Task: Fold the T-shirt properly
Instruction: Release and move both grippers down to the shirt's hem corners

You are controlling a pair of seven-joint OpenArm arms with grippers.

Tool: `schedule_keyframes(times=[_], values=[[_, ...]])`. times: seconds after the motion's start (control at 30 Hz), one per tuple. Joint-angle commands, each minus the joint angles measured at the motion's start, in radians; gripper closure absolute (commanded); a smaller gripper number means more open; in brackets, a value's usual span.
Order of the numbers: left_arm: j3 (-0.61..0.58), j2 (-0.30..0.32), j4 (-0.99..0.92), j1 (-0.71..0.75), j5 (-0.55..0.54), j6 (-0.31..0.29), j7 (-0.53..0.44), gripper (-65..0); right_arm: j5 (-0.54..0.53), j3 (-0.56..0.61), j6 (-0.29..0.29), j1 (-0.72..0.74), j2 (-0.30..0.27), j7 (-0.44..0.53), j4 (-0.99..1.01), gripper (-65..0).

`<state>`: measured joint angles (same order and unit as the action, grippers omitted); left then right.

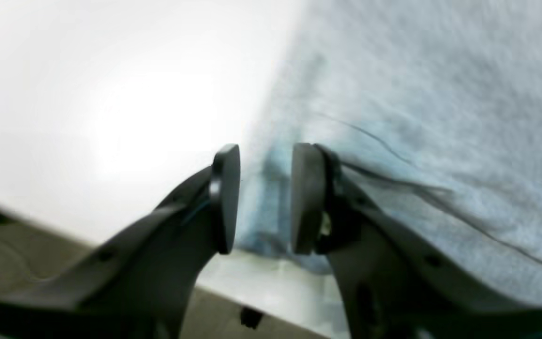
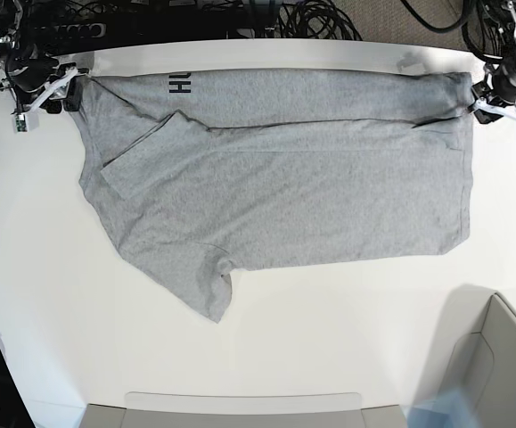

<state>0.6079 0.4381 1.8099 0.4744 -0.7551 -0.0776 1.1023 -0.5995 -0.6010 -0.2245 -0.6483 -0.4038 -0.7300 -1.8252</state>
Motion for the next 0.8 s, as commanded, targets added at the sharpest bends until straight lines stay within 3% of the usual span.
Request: schedule_keyframes(times=[0.0,0.13,0.27,0.47,0.6,0.77], values=[[0.013,0.017,0.027,-0.001,-0.007,-0.003,-0.003,-17.4,-0.003,-0.023,0.003,-0.005,-0.001,0.014,-0.024,-22.8],[0.056,0.017,0.047,-0.009,-0.007,-0.004,-0.003,-17.1,-0.003,-0.072,0.003,0.009,0.007,0.02,-0.058,-22.8],[0.011,0.015,0.04,-0.085,-0.007,-0.004,-0.006,-17.1,-0.001,-0.032,0.003,0.164,-0.002,0.014,-0.052,-22.8],[-0.168,0.015,0.032,-0.243,-0.005,-0.001,-0.004,-17.0,0.092,0.255,0.003,0.465,-0.036,0.013,0.072,-22.8],[-0.202,0.014,-0.014,-0.288,-0.005,-0.001,-0.004,-17.0,0.238,0.444,0.003,0.683,-0.001,0.014,0.259,-22.8],[-0.202,0.012,-0.029,-0.28,-0.005,-0.001,-0.012,-17.0,0.31,0.545,0.003,0.884,0.061,0.023,0.505,-22.8]])
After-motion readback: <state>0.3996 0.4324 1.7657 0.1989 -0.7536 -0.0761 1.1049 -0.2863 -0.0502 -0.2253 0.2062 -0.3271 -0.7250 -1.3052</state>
